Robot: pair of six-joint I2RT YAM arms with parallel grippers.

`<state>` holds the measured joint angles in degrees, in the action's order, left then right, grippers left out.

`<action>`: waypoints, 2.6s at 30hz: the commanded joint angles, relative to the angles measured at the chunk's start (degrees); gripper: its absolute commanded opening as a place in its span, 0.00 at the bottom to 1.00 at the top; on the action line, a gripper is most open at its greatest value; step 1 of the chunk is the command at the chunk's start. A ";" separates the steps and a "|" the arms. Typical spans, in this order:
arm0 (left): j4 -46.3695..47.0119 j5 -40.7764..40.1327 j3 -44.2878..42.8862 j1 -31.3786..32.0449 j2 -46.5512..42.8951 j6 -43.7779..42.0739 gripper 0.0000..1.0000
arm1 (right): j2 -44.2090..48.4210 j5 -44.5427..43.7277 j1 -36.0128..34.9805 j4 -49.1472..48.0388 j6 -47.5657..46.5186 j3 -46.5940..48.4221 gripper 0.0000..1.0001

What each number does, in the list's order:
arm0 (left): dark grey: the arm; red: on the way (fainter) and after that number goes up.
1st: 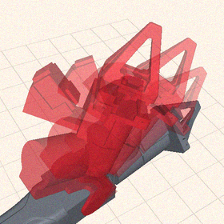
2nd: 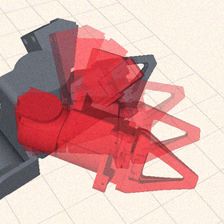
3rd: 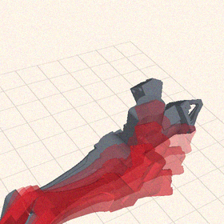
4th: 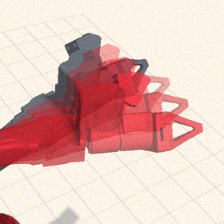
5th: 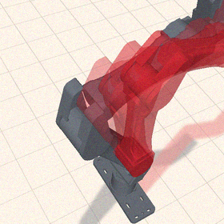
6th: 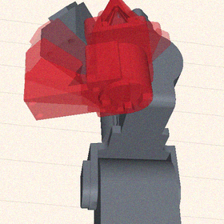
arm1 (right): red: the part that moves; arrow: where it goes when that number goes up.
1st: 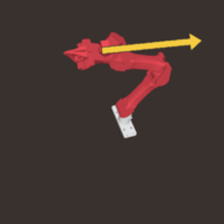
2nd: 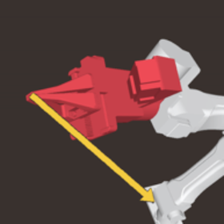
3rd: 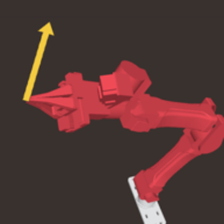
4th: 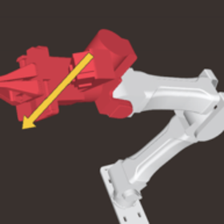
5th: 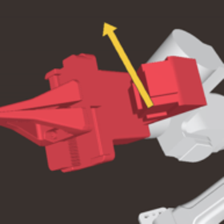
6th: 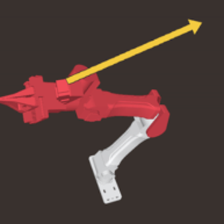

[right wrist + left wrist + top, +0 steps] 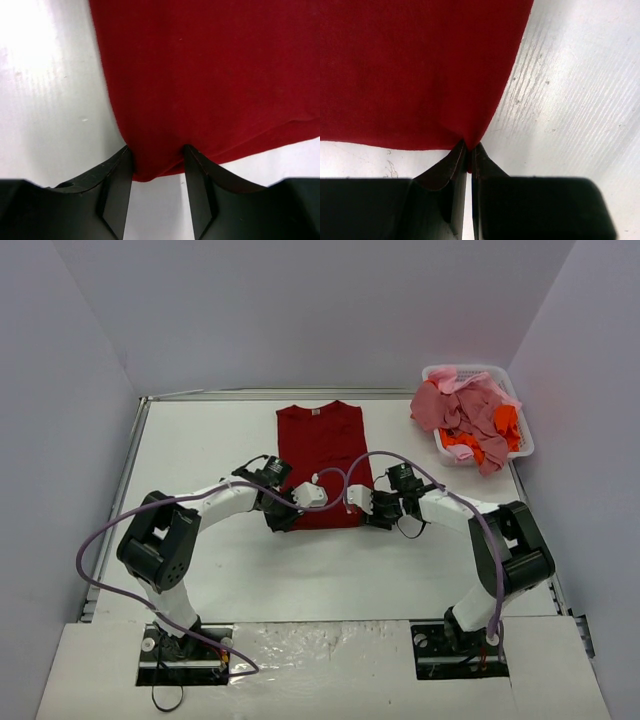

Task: Fold and stack the t-shirts
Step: Grab one side of the 2/3 rectangular tshirt with both arms, then fold the long partially folded tshirt into a neat square

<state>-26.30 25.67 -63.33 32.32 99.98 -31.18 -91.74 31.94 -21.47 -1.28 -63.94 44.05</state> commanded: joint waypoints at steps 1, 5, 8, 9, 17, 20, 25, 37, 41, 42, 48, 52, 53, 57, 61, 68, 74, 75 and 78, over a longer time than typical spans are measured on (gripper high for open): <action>-2.08 1.75 -2.15 -0.15 -0.41 -0.55 0.03 | -3.44 -2.58 -0.50 0.05 1.01 1.65 0.40; -2.52 1.84 -2.68 -0.41 -0.41 -0.99 0.02 | -4.41 -3.20 -0.50 0.31 1.98 2.44 0.33; -2.87 1.93 -3.20 -0.59 -0.32 -1.34 0.02 | -4.41 -3.12 -0.50 1.01 2.59 2.97 0.25; -3.22 1.93 -3.38 -0.67 -0.23 -1.43 0.02 | -4.15 -2.94 -0.41 1.28 2.68 3.14 0.24; -6.56 1.58 -4.69 -1.11 -1.28 -3.18 0.02 | 1.99 0.22 -0.15 14.26 3.03 4.64 0.02; -10.16 2.45 -5.84 -1.20 -1.90 -4.15 0.02 | 5.16 2.15 0.03 20.58 3.30 6.12 0.00; -21.49 8.86 -9.17 -1.20 -5.06 -8.28 0.02 | 10.44 5.14 -0.23 30.61 3.74 8.77 0.00; -56.74 26.08 -21.65 -1.20 -10.42 -25.50 0.02 | 20.46 10.59 -0.59 55.83 -1.62 17.55 0.00; -62.97 27.32 -24.11 -1.03 -11.74 -28.93 0.02 | 22.04 13.31 -0.59 61.47 -3.98 20.28 0.00; -64.12 27.41 -24.47 -1.03 -11.83 -29.63 0.02 | 22.13 13.75 -0.59 63.92 -4.34 21.07 0.00; -67.74 26.36 -24.74 -1.20 -12.53 -31.75 0.02 | 21.52 17.01 -0.50 69.04 -7.07 26.26 0.00; -66.51 25.40 -24.04 -1.20 -12.53 -31.14 0.02 | 18.98 16.13 -0.50 68.69 -8.48 26.87 0.00; -65.20 25.13 -23.86 -1.20 -12.53 -30.18 0.02 | 18.45 15.87 -0.50 68.43 -8.65 27.05 0.00; -63.00 24.43 -23.77 -1.73 -12.27 -28.94 0.02 | 16.60 15.17 -0.50 66.59 -9.27 27.31 0.00; -60.63 23.03 -25.26 -2.26 -12.01 -27.27 0.02 | 14.85 14.38 -0.41 65.88 -9.45 28.28 0.00; -59.13 20.74 -29.30 -2.52 -9.99 -25.34 0.02 | 12.73 13.41 0.12 65.26 -9.53 31.18 0.00; -56.93 19.86 -31.15 -2.78 -7.97 -23.41 0.02 | 10.98 12.79 0.99 64.74 -9.18 33.29 0.00; -56.49 18.99 -31.33 -2.70 -7.70 -23.23 0.02 | 10.80 12.53 1.17 64.65 -9.18 33.55 0.00; -55.09 17.75 -31.94 -2.87 -6.82 -22.35 0.02 | 9.57 12.27 2.22 64.12 -9.44 33.82 0.00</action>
<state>-75.11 44.71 -92.51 30.11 92.95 -54.74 -80.99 44.82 -20.27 61.63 -72.51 75.79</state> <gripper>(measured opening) 0.045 0.071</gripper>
